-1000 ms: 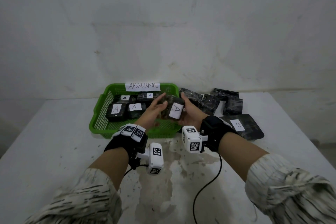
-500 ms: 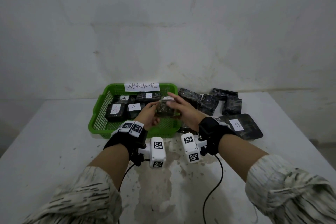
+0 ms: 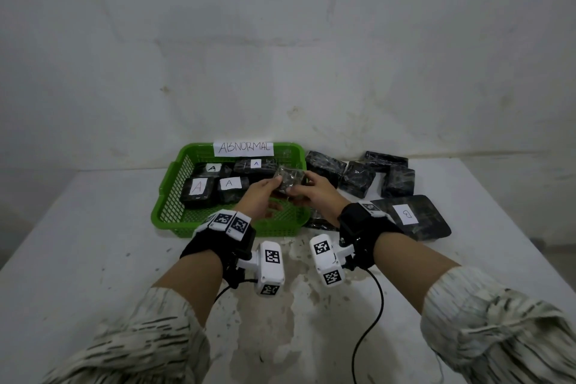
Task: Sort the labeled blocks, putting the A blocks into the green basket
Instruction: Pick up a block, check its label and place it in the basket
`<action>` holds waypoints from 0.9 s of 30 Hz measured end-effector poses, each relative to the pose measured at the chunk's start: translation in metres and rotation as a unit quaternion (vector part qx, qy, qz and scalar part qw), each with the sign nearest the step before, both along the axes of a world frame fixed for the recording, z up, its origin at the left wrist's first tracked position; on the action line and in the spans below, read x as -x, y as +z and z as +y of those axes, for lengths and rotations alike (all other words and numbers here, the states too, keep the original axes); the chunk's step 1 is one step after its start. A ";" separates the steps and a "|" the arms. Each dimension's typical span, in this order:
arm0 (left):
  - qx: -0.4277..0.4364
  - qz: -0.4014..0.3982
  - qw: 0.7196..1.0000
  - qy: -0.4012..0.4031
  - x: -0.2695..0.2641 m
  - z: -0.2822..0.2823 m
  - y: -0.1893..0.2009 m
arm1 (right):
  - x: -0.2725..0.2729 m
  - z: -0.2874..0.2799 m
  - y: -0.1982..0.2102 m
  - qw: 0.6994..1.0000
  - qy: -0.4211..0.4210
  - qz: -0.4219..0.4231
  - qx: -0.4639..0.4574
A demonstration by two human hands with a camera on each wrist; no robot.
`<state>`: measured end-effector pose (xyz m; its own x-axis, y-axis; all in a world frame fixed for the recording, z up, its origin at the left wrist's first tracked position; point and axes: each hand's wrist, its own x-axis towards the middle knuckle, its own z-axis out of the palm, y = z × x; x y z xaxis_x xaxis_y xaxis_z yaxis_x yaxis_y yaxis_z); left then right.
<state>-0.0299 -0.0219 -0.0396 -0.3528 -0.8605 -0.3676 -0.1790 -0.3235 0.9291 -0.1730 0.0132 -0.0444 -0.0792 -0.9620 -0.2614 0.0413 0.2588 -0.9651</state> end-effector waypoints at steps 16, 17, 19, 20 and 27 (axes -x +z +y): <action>-0.089 0.066 0.990 0.090 -0.012 -0.005 -0.009 | 0.000 -0.013 -0.021 0.992 -0.059 0.072 -0.080; -0.087 0.061 0.988 0.108 -0.014 -0.008 -0.011 | -0.002 -0.015 -0.021 0.990 -0.061 0.077 -0.097; -0.074 0.040 0.989 0.122 -0.015 -0.012 -0.017 | -0.006 -0.017 -0.023 0.990 -0.037 0.060 -0.123; -0.061 0.019 0.991 0.118 -0.016 -0.015 -0.020 | -0.009 -0.018 -0.022 0.990 -0.021 0.039 -0.135; 0.037 -0.164 0.985 0.030 -0.025 -0.020 -0.028 | -0.022 -0.033 -0.024 0.988 -0.051 0.021 -0.142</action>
